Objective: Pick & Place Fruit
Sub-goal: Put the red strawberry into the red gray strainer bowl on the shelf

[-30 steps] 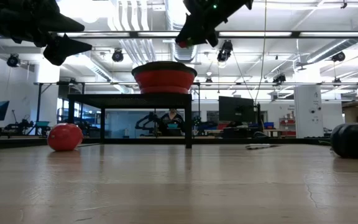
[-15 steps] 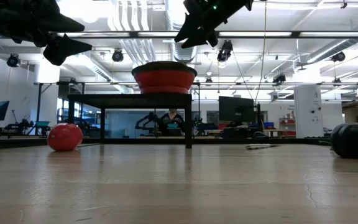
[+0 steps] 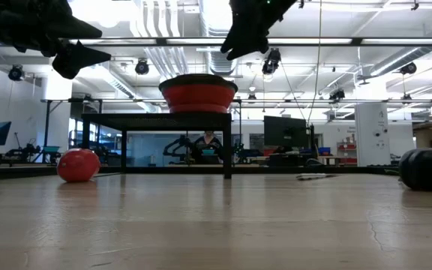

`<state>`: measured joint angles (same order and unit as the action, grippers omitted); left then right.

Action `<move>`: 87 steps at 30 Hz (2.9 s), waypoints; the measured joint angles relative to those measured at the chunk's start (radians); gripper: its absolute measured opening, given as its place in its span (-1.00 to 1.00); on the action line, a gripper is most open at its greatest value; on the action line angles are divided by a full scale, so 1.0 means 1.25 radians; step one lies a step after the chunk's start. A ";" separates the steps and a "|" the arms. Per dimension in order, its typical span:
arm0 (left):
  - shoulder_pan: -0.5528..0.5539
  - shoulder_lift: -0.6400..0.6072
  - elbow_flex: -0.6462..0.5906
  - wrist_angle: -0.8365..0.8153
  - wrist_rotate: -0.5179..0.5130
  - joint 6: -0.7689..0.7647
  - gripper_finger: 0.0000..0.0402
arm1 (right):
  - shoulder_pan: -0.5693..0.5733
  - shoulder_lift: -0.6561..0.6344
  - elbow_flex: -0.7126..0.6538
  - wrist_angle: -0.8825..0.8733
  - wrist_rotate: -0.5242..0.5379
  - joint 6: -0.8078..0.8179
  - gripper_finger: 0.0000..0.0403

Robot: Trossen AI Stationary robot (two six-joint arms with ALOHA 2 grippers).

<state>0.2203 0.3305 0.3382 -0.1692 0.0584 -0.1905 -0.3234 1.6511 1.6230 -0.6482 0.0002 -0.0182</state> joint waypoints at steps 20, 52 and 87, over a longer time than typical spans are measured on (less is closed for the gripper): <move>0.000 0.000 0.000 0.000 0.000 0.000 0.55 | 0.202 -0.009 -0.047 -0.545 0.097 0.182 -0.13; 0.000 0.000 0.000 0.000 0.000 0.000 0.55 | 0.111 -0.248 -0.613 -0.371 0.042 0.524 -0.08; 0.000 0.000 0.000 0.000 0.000 0.000 0.55 | 0.094 -0.239 -0.807 -0.127 0.042 0.572 -0.57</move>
<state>0.2201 0.3309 0.3381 -0.1693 0.0584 -0.1906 -0.2058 1.3521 0.6139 -0.8066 0.0525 0.6964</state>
